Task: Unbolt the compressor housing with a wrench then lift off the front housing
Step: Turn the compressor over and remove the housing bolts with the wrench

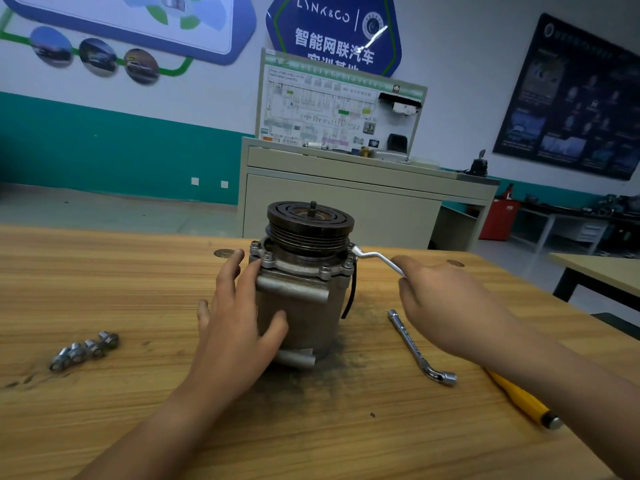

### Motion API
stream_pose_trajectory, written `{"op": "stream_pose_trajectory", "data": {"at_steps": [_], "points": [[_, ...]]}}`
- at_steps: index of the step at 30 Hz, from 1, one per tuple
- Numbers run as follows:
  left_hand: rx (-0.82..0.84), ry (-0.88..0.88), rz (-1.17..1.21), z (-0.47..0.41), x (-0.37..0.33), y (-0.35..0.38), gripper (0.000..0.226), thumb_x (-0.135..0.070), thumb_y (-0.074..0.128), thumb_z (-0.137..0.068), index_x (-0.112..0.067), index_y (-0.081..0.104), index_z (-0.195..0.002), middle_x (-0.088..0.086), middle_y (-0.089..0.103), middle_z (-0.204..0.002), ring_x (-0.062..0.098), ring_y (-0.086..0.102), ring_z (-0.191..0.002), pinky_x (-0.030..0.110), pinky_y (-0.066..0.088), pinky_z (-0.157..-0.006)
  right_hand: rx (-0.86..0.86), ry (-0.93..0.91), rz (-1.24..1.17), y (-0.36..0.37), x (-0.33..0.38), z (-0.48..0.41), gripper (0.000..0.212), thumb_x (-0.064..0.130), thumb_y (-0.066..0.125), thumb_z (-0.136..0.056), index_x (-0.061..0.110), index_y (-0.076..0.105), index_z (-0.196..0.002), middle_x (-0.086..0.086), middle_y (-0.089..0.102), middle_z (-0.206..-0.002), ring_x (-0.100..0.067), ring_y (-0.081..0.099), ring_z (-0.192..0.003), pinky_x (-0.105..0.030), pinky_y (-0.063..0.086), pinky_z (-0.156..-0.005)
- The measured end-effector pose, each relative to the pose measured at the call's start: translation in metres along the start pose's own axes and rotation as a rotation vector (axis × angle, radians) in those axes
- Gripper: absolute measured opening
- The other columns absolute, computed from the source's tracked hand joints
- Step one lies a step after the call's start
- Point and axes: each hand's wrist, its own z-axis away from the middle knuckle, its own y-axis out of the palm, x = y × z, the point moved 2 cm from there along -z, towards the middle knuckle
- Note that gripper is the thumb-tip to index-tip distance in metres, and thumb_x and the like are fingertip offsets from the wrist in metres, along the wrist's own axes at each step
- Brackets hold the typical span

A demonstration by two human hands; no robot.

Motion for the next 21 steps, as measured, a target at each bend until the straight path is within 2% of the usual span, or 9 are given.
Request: {"op": "stream_pose_trajectory", "data": {"at_steps": [3, 6, 8, 11, 13, 17, 19, 21], "points": [[0.003, 0.0, -0.002, -0.001, -0.001, -0.001, 0.069, -0.029, 0.058, -0.086, -0.021, 0.023, -0.145, -0.015, 0.0, -0.153, 0.008, 0.011, -0.138, 0.056, 0.014, -0.113, 0.035, -0.006, 0.114, 0.002, 0.007, -0.004, 0.029, 0.016, 0.033, -0.097, 0.019, 0.041, -0.125, 0.004, 0.042, -0.066, -0.01, 0.04, -0.058, -0.024, 0.028, -0.044], [-0.001, 0.004, 0.005, 0.0, -0.002, -0.002, 0.068, -0.029, 0.058, -0.086, -0.021, 0.024, -0.145, -0.016, 0.0, -0.152, 0.008, 0.011, -0.138, 0.056, 0.014, -0.113, 0.096, -0.008, 0.204, -0.002, 0.012, -0.007, 0.02, 0.014, 0.034, -0.095, 0.015, 0.044, -0.113, 0.003, 0.039, -0.065, -0.011, 0.038, -0.056, -0.024, 0.028, -0.044], [0.004, 0.002, 0.006, 0.0, -0.001, -0.001, 0.069, -0.029, 0.058, -0.087, -0.02, 0.023, -0.145, -0.017, 0.0, -0.152, 0.007, 0.012, -0.137, 0.056, 0.014, -0.113, 0.112, -0.034, 0.233, -0.008, 0.016, -0.009, 0.01, 0.017, 0.035, -0.096, 0.016, 0.045, -0.099, 0.003, 0.04, -0.065, -0.011, 0.039, -0.056, -0.023, 0.029, -0.044], [0.006, 0.003, 0.007, 0.0, -0.002, 0.0, 0.07, -0.029, 0.059, -0.086, -0.02, 0.023, -0.145, -0.016, 0.002, -0.152, 0.01, 0.014, -0.138, 0.056, 0.015, -0.113, 0.091, -0.086, 0.288, -0.016, 0.021, -0.012, 0.016, 0.025, 0.036, -0.097, 0.018, 0.038, -0.083, 0.004, 0.038, -0.064, -0.01, 0.037, -0.054, -0.024, 0.031, -0.044], [0.007, 0.0, 0.002, -0.001, -0.002, 0.0, 0.07, -0.028, 0.059, -0.086, -0.02, 0.023, -0.146, -0.015, 0.002, -0.153, 0.011, 0.014, -0.138, 0.056, 0.015, -0.113, 0.09, -0.136, 0.376, -0.019, 0.023, -0.013, 0.016, 0.025, 0.036, -0.098, 0.017, 0.037, -0.083, 0.003, 0.035, -0.062, -0.012, 0.034, -0.051, -0.024, 0.034, -0.046], [0.015, -0.013, 0.001, -0.001, -0.001, 0.0, 0.071, -0.029, 0.059, -0.086, -0.022, 0.021, -0.146, -0.017, 0.001, -0.152, 0.014, 0.015, -0.138, 0.056, 0.016, -0.113, 0.093, -0.239, 0.495, -0.023, 0.026, -0.017, 0.013, 0.017, 0.036, -0.098, 0.016, 0.038, -0.085, 0.003, 0.033, -0.06, -0.012, 0.031, -0.047, -0.023, 0.029, -0.042], [0.012, -0.013, 0.007, -0.001, -0.001, 0.0, 0.071, -0.029, 0.059, -0.086, -0.022, 0.021, -0.146, -0.019, 0.001, -0.152, 0.014, 0.015, -0.138, 0.056, 0.017, -0.112, 0.094, -0.253, 0.502, -0.022, 0.02, -0.018, 0.012, 0.019, 0.033, -0.098, 0.014, 0.042, -0.092, 0.002, 0.034, -0.06, -0.012, 0.033, -0.047, -0.023, 0.028, -0.041], [0.012, -0.01, 0.022, -0.001, -0.001, 0.0, 0.071, -0.029, 0.058, -0.086, -0.023, 0.02, -0.146, -0.021, 0.0, -0.151, 0.013, 0.014, -0.138, 0.056, 0.018, -0.112, 0.101, -0.26, 0.514, -0.018, 0.011, -0.019, 0.018, 0.019, 0.031, -0.098, 0.009, 0.043, -0.107, 0.002, 0.036, -0.06, -0.012, 0.035, -0.047, -0.023, 0.027, -0.041]]}}
